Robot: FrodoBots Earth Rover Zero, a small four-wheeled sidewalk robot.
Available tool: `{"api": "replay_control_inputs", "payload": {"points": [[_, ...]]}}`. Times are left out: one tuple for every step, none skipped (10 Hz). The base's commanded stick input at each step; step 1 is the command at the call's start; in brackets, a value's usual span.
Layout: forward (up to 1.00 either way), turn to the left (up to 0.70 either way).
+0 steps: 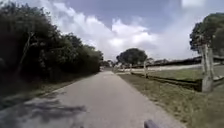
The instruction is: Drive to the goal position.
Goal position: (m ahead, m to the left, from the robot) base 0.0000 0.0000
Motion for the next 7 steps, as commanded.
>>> {"api": "replay_control_inputs", "payload": {"points": [[0.85,0.00],[0.85,0.00],[0.85,0.00],[0.85,0.00],[0.85,0.00],[0.85,0.00],[0.85,0.00]]}}
